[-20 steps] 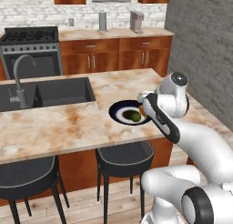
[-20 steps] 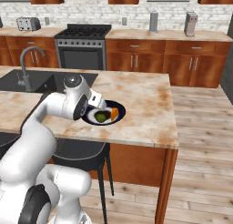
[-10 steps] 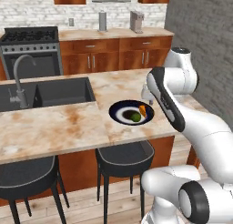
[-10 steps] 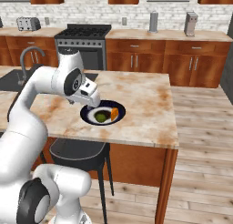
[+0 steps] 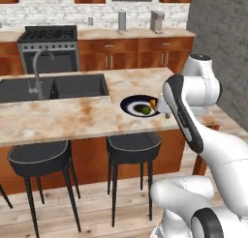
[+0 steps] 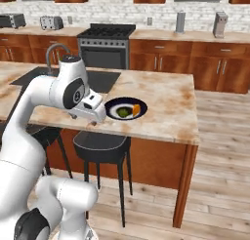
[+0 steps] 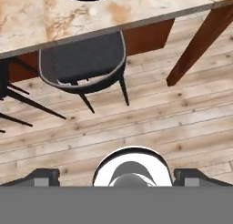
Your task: Take the cheese, steak, and lime from the fridge and place them on the plate on the dining counter to create an appetizer plate.
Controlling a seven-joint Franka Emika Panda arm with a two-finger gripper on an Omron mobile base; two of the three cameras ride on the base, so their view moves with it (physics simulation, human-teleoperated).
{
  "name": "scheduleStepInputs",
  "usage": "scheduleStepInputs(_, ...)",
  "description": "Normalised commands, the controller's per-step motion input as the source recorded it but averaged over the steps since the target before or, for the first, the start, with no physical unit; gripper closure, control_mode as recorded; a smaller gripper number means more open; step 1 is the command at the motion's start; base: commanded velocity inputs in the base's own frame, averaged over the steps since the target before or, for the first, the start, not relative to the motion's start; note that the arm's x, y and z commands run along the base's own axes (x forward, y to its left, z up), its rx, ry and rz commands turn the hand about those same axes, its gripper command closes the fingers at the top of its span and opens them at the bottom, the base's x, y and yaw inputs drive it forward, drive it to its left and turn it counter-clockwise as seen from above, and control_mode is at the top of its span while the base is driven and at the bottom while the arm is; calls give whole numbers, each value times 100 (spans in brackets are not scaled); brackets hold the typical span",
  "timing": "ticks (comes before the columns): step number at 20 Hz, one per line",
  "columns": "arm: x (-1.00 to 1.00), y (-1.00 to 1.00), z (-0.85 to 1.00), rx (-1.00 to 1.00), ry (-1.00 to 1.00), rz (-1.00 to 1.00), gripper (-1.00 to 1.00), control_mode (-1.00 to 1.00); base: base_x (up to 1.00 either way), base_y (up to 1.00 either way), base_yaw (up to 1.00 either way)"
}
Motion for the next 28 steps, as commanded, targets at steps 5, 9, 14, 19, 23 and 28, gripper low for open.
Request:
scheduleStepInputs(5, 0, 0, 0, 0, 0, 0, -100, 100, -75, 34, 86)
scheduleStepInputs(9, 0, 0, 0, 0, 0, 0, -100, 100, -32, 83, 84)
scheduleStepInputs(14, 0, 0, 0, 0, 0, 0, -100, 100, 5, 100, 69)
scheduleStepInputs(19, 0, 0, 0, 0, 0, 0, -100, 100, 58, 93, 56)
scheduleStepInputs(23, 0, 0, 0, 0, 0, 0, -100, 100, 97, 77, 42)
scheduleStepInputs(28, 0, 0, 0, 0, 0, 0, -100, 100, 100, 54, 36)
